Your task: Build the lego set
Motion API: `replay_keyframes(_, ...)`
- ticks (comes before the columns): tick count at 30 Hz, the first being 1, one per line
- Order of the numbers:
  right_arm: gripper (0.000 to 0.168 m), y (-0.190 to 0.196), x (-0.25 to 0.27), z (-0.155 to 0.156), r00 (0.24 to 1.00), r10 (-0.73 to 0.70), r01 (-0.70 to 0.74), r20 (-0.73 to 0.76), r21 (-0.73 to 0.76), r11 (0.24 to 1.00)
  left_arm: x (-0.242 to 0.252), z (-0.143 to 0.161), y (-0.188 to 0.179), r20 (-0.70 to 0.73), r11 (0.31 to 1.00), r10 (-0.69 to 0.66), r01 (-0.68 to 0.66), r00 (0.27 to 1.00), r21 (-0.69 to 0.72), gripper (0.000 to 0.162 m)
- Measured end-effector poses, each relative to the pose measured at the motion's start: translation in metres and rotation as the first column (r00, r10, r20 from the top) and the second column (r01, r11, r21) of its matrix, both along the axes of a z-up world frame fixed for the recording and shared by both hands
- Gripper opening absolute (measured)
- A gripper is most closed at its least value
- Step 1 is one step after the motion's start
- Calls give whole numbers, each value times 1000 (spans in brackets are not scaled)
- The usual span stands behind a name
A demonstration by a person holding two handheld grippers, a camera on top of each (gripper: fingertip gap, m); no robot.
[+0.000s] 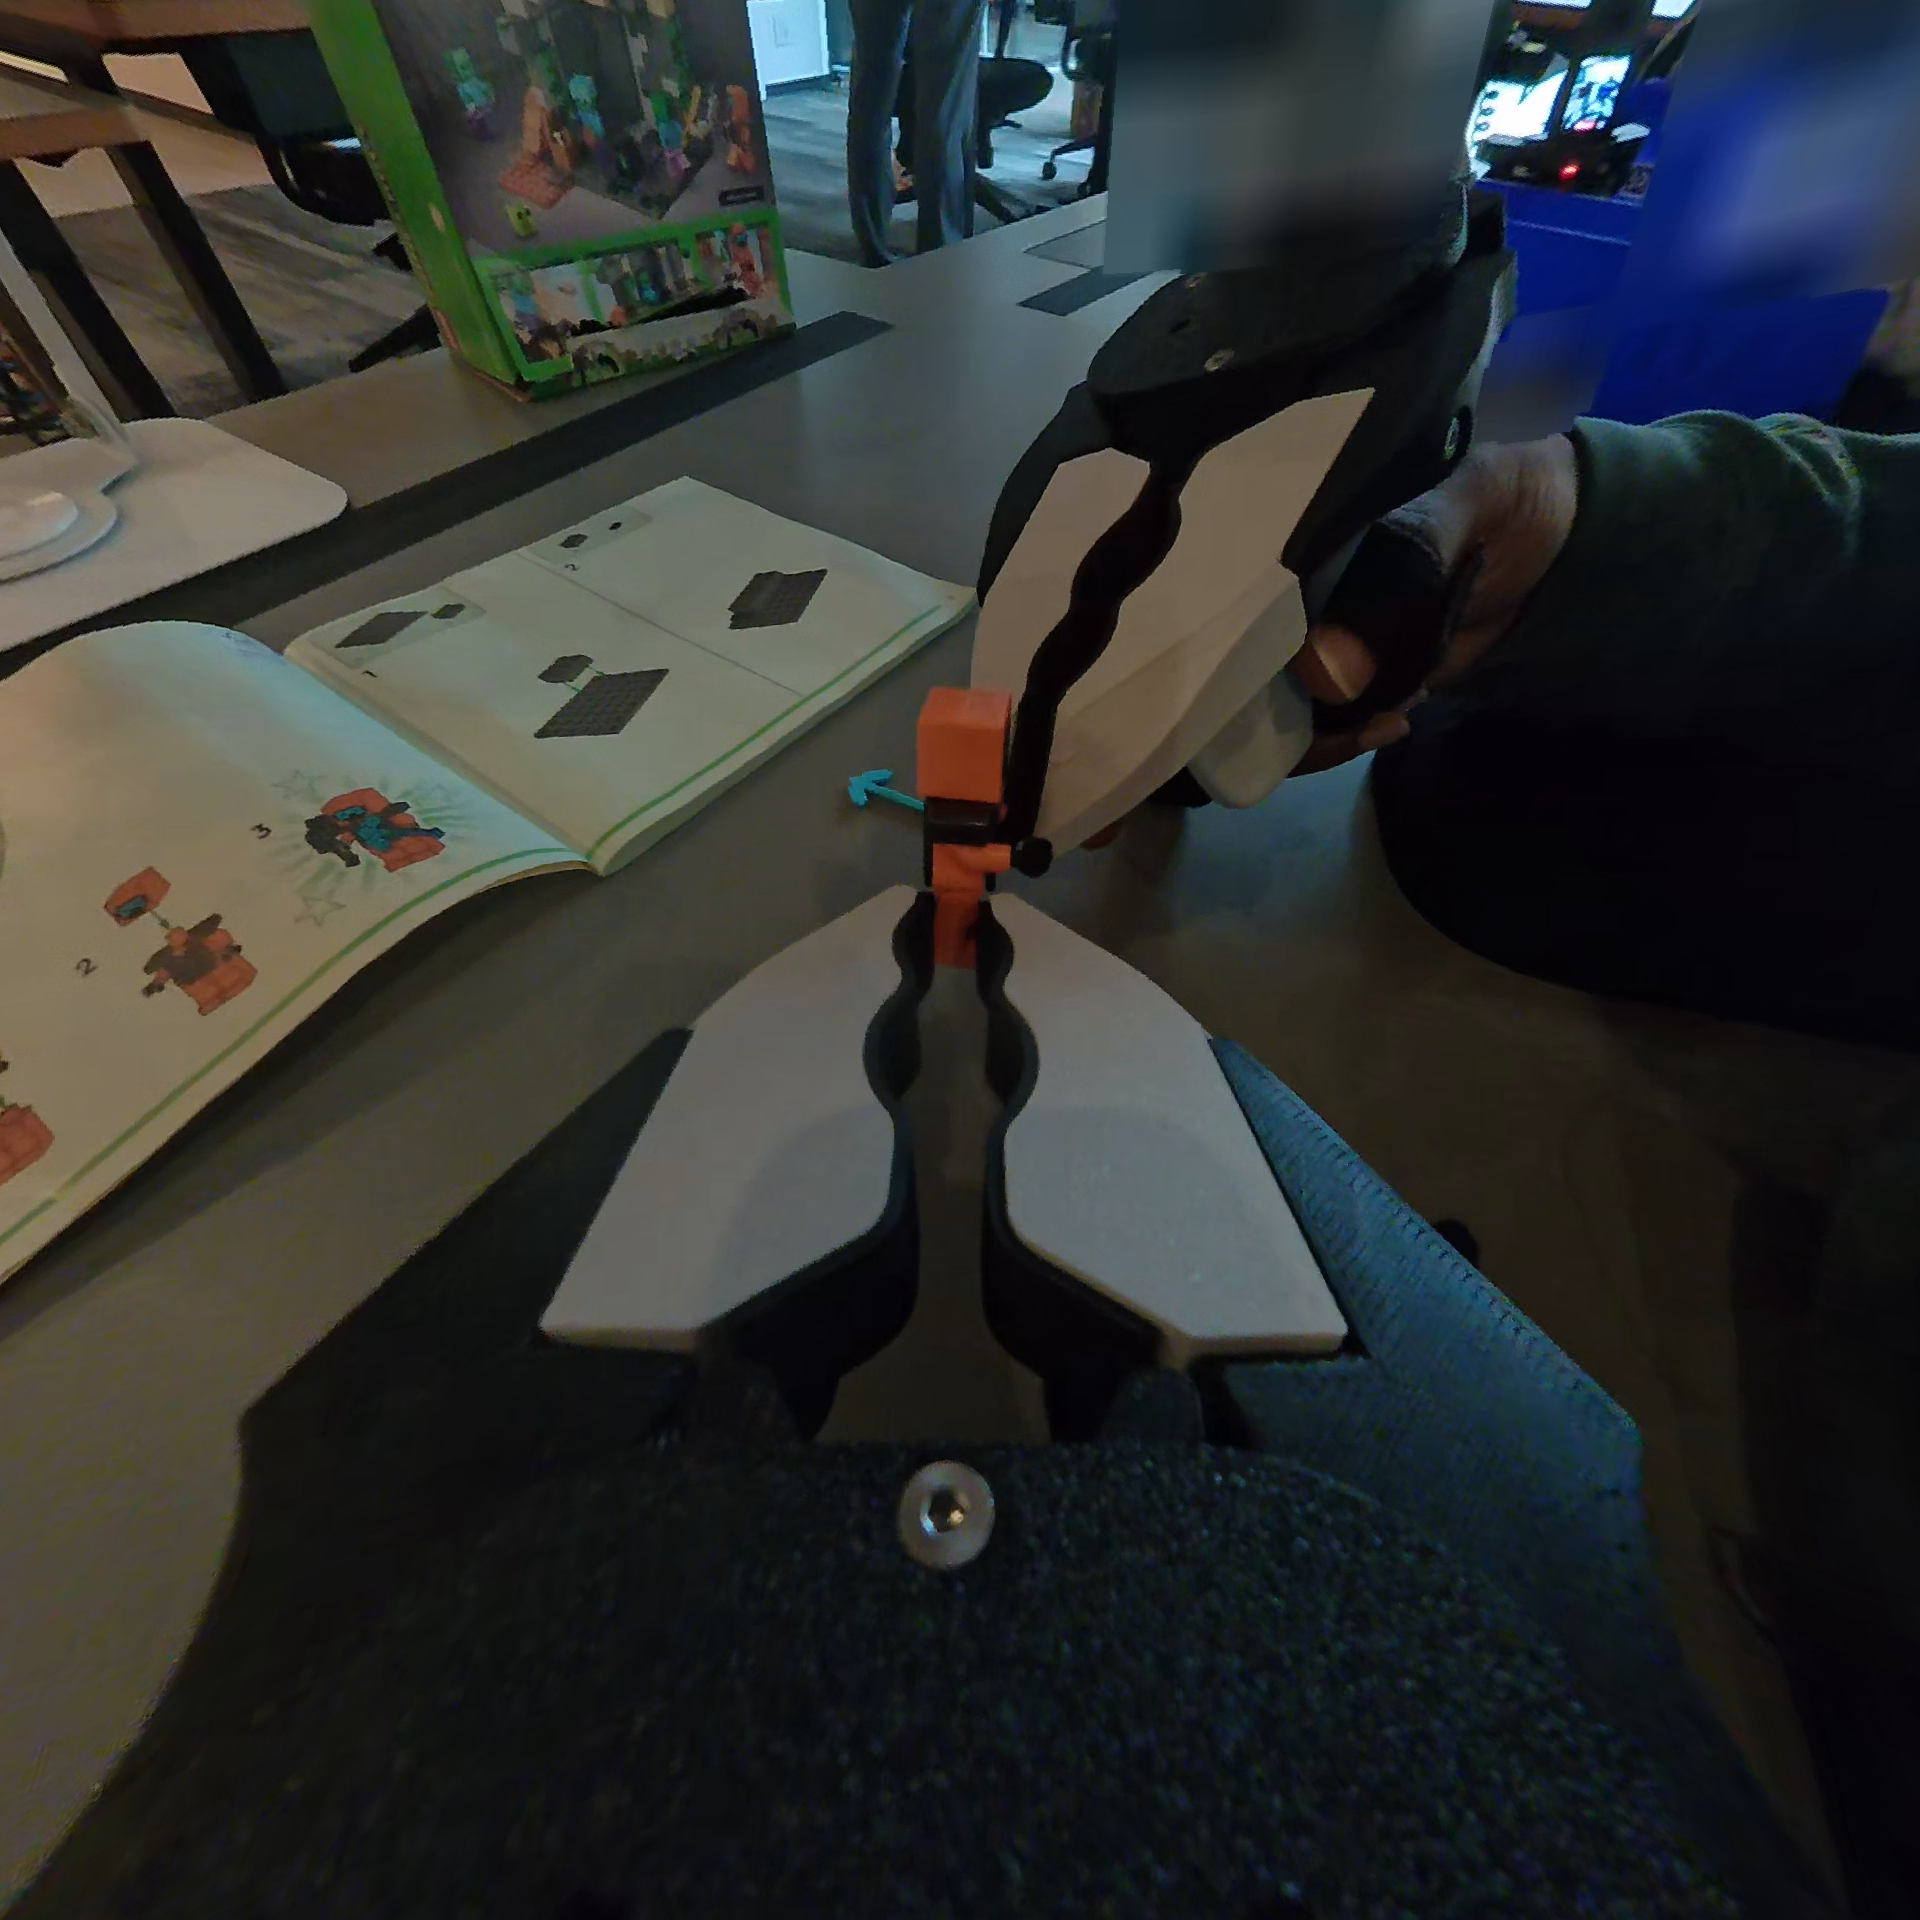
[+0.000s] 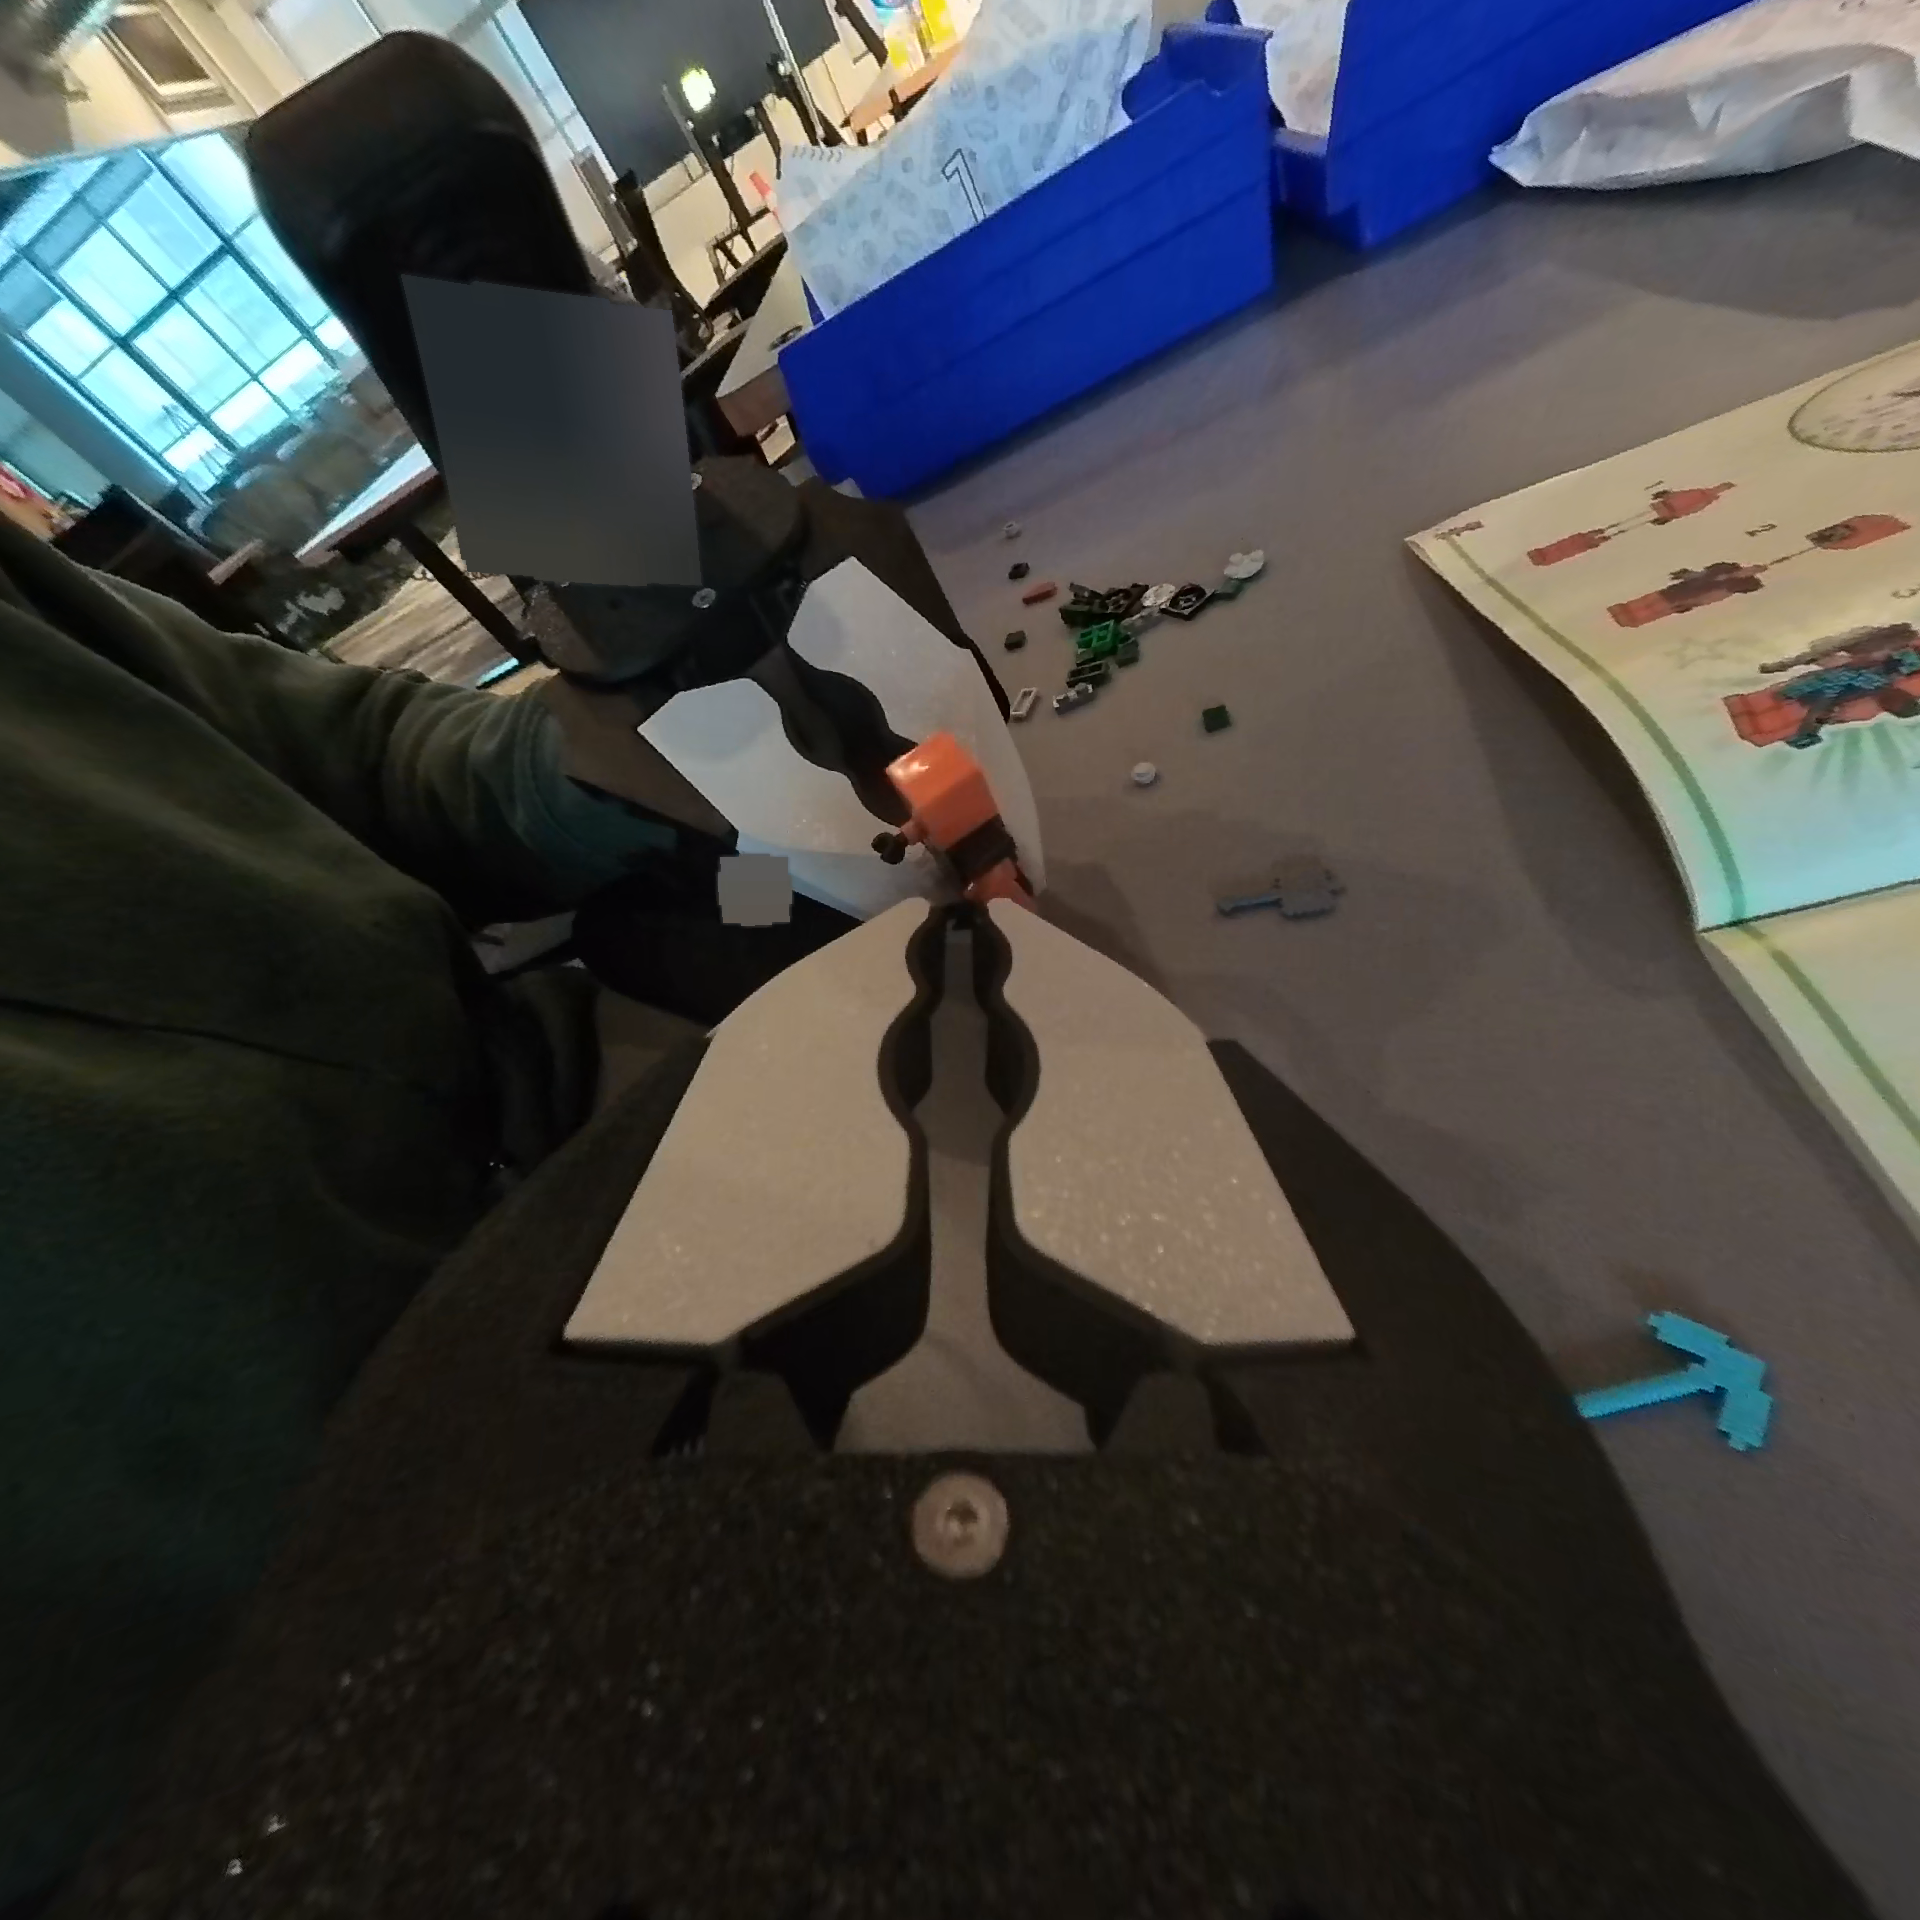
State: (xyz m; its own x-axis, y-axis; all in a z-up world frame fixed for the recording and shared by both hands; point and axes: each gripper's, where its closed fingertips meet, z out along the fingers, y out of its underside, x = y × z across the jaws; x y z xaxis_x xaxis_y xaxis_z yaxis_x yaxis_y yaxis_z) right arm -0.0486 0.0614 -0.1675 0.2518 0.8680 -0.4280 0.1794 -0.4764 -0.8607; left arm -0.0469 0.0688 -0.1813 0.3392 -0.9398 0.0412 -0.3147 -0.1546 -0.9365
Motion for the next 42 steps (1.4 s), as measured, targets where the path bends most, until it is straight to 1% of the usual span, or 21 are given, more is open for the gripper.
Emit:
replay_keyframes(6, 4, 1, 0, 0, 1000, -7, 7, 7, 16, 1000, 0, -1, 1, -4, 1000, 5, -5, 1000, -1, 8)
replay_keyframes(12, 5, 1, 0, 1, 1000, -12, 12, 4, 42, 999, -1, 0, -1, 42, 996, -12, 16, 999, -90, 8)
replay_keyframes(15, 15, 5, 7, 3, 1000, -23, 21, 18, 94, 995, -3, 1, 2, 67, 992, -5, 14, 998, -127, 8)
replay_keyframes(22, 18, 12, 32, 0, 996, -48, 30, 72, 236, 971, -2, 0, 0, 67, 990, -14, 23, 998, -143, 8)
replay_keyframes(26, 18, 10, 36, 4, 999, -36, 27, 32, 238, 971, -1, 2, -2, 86, 986, -31, 45, 996, -164, 8)
replay_keyframes(30, 20, 7, 30, 11, 1000, -17, 16, -1, 234, 972, 1, 2, -6, 99, 981, -57, 75, 993, -181, 8)
replay_keyframes(33, 26, 3, 21, 15, 1000, 20, -15, -19, 221, 975, 3, 2, -9, 99, 980, -79, 96, 992, -177, 9)
replay_keyframes(37, 26, -1, 9, 20, 996, 88, -85, 0, 224, 971, 6, 1, -14, 86, 979, -109, 122, 990, -165, 8)
replay_keyframes(42, 23, -5, -3, 14, 984, 157, -173, 85, 224, 959, 8, 2, -18, 85, 978, -131, 143, 988, -153, 8)
